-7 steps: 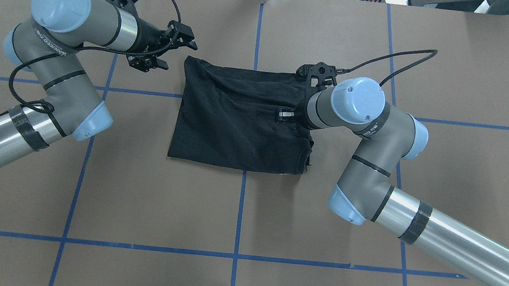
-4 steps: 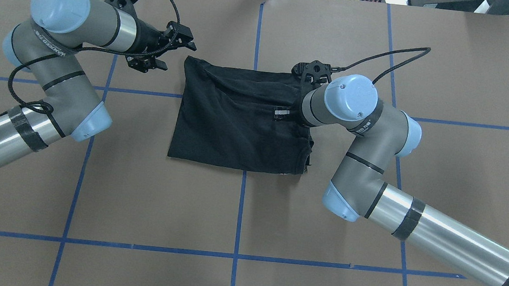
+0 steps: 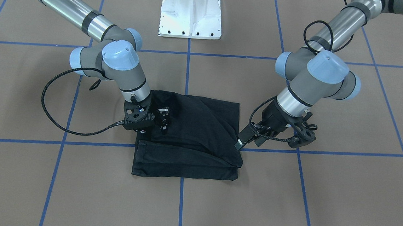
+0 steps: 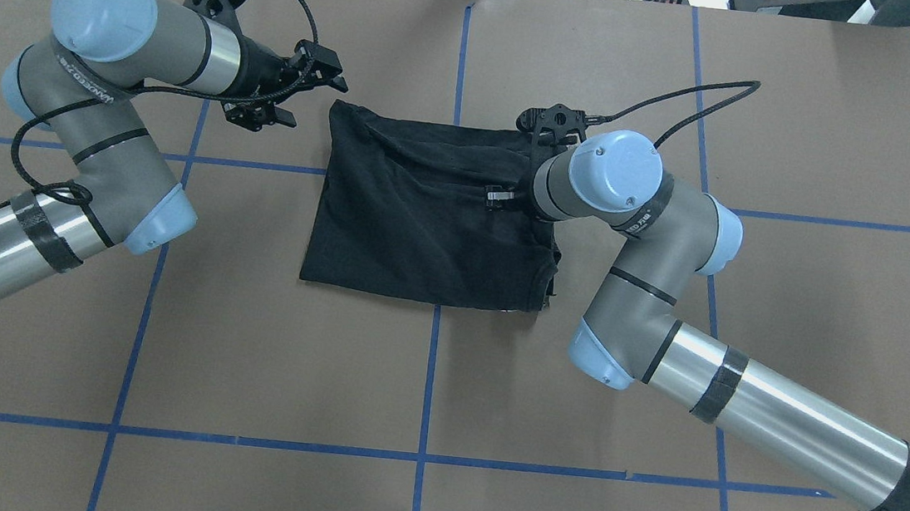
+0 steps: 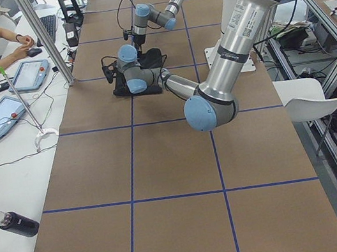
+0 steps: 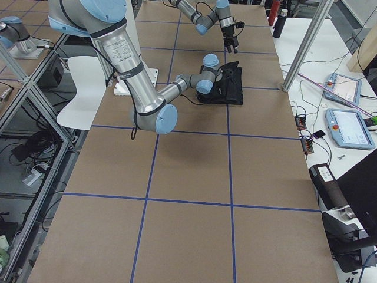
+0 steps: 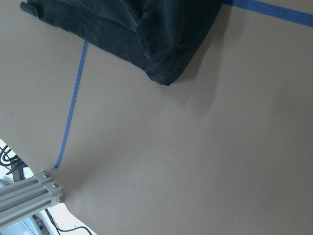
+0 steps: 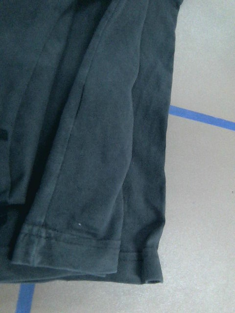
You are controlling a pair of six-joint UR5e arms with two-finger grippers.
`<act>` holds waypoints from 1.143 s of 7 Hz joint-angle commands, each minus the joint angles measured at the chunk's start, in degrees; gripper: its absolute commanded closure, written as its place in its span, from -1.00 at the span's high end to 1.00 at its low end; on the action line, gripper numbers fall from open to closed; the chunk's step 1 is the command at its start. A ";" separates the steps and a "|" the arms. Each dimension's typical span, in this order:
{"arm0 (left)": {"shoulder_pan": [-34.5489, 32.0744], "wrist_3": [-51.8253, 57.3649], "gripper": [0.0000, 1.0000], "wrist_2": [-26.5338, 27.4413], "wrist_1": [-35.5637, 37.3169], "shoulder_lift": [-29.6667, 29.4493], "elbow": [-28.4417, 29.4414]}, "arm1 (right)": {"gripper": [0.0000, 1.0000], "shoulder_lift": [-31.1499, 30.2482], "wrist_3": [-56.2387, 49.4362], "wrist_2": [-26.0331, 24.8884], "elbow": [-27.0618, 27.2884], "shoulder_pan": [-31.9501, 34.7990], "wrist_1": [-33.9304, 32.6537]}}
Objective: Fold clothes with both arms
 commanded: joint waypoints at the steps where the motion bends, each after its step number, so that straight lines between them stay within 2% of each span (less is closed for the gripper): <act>1: 0.00 -0.03 1.00 0.00 0.15 0.01 -0.10 | 0.08 -0.29 -0.03 0.03 -0.02 0.04 0.13; 2: 0.00 -0.03 1.00 0.00 0.24 0.09 -0.10 | -0.66 -0.21 0.06 0.03 -0.02 0.04 0.04; 3: 0.00 -0.03 1.00 0.00 0.24 0.09 -0.10 | -1.00 -0.29 -0.03 0.20 0.07 0.04 -0.05; 6: 0.00 -0.03 1.00 0.00 0.24 0.09 -0.10 | -1.00 -0.38 -0.12 0.73 0.95 0.38 0.13; 8: 0.00 -0.03 1.00 -0.09 0.59 0.01 -0.71 | -1.00 -0.38 -0.12 0.82 4.02 2.31 0.13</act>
